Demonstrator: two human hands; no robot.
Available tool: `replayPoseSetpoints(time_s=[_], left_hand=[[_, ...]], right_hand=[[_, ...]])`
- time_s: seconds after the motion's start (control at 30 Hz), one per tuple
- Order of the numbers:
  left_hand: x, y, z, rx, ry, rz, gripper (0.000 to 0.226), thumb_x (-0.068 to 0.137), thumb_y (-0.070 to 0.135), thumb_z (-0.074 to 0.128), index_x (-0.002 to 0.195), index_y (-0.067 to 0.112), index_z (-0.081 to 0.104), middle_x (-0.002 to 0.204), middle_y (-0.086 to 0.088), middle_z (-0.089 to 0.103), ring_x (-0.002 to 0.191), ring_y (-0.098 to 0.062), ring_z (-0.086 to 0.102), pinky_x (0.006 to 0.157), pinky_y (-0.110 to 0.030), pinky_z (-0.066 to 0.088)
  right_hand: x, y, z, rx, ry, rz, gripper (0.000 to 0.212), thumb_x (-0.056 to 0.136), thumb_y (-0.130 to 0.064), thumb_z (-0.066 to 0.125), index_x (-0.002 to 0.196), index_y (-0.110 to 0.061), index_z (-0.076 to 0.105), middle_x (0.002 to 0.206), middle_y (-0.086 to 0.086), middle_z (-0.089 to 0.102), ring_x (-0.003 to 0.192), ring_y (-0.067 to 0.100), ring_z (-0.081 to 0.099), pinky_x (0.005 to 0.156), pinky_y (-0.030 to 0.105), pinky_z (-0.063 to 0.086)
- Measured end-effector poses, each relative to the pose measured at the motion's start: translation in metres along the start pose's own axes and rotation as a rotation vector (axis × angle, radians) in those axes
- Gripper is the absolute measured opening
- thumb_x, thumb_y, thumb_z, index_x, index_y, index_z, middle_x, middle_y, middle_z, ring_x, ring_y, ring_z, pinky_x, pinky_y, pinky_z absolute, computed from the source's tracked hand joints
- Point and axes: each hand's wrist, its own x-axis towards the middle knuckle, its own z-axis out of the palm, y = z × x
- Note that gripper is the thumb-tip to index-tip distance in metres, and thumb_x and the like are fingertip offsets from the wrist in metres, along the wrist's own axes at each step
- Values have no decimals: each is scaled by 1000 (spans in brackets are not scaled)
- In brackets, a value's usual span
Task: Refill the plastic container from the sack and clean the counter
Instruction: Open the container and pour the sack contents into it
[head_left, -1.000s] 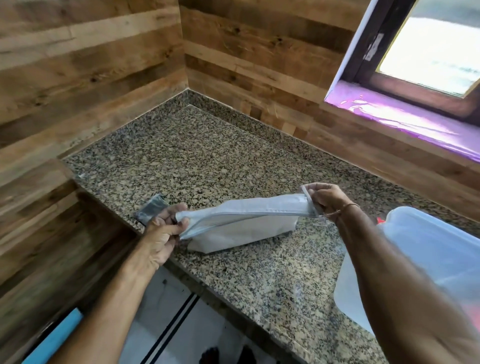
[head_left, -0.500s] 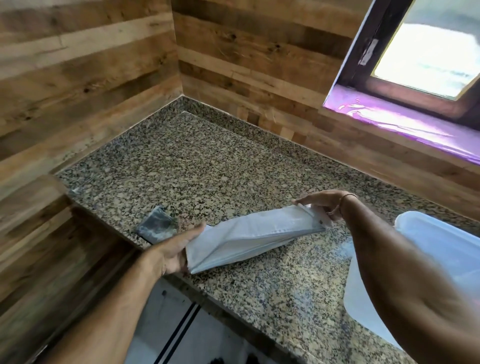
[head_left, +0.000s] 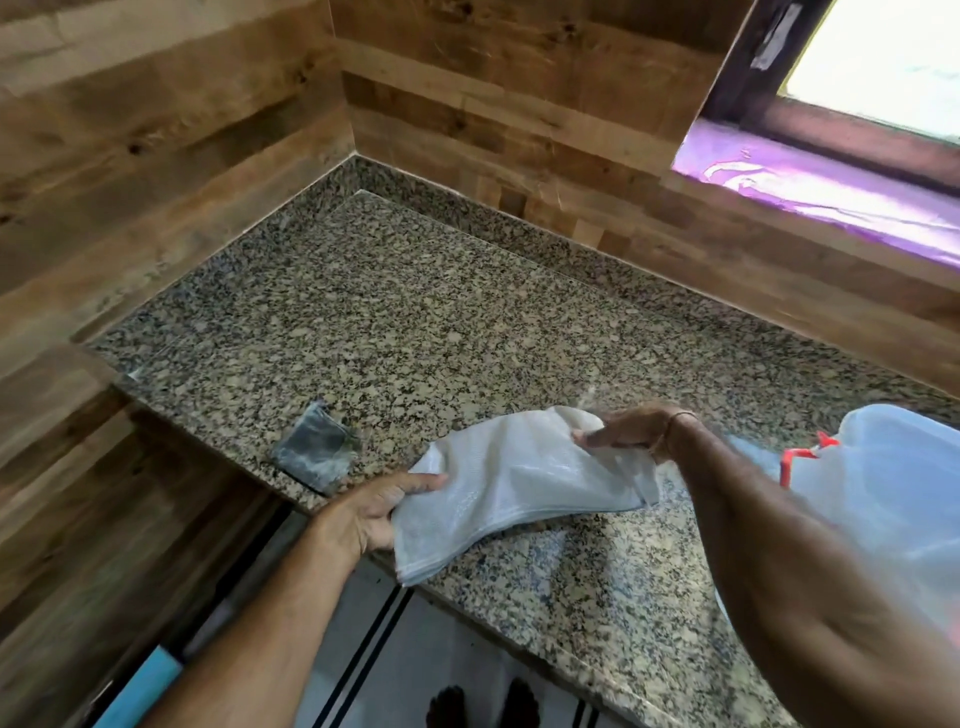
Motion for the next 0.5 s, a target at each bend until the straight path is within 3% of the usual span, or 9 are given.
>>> replayPoseSetpoints(time_s=[0.07, 0.13, 0.17, 0.23, 0.33, 0.43, 0.5], left_hand=[[4, -3, 0, 9, 56, -4, 93, 35, 12, 105, 118, -1, 66, 106, -22, 73, 95, -35, 71, 96, -52, 54], [4, -4, 4, 15, 104, -5, 68, 60, 10, 93, 120, -1, 65, 105, -23, 73, 94, -34, 70, 103, -53, 49], [4, -4, 6, 21, 123, -12, 56, 67, 11, 85, 118, -2, 65, 103, -23, 73, 91, -33, 70, 103, -52, 49], [2, -2, 10, 38, 162, -6, 44, 70, 11, 78, 110, -2, 67, 95, -22, 75, 78, -31, 73, 95, -48, 53], [-6, 6, 15, 85, 231, 33, 30, 77, 9, 74, 103, -3, 66, 81, -20, 76, 61, -29, 73, 69, -40, 62], [-19, 23, 24, 101, 258, 91, 13, 93, 5, 64, 102, -4, 66, 72, -19, 75, 53, -28, 72, 48, -36, 61], [-31, 39, 40, 126, 225, 156, 16, 94, 9, 64, 105, -3, 65, 73, -18, 76, 54, -27, 73, 49, -35, 60]], right_hand=[[13, 14, -2, 66, 36, -46, 80, 57, -43, 98, 129, -39, 63, 118, 7, 77, 105, 37, 74, 96, 64, 54], [10, 20, 5, 110, 119, -69, 83, 46, -42, 100, 123, -31, 71, 111, 5, 79, 99, 34, 77, 90, 60, 59], [10, 23, 7, 115, 172, -74, 74, 50, -39, 99, 118, -26, 74, 105, 4, 80, 94, 31, 78, 87, 56, 61], [14, 25, 7, 123, 250, -74, 49, 64, -31, 95, 108, -16, 78, 96, 4, 81, 87, 28, 79, 84, 50, 64], [-11, 6, 9, 56, 279, -42, 33, 71, -27, 92, 96, -10, 80, 96, 6, 81, 86, 25, 78, 84, 43, 64], [-53, -19, -2, 70, 315, -101, 18, 78, -17, 87, 91, -8, 79, 94, 6, 81, 72, 20, 78, 59, 29, 62], [-87, -35, -21, 66, 355, -189, 9, 84, -17, 82, 85, -9, 76, 85, 3, 79, 61, 14, 74, 49, 21, 56]])
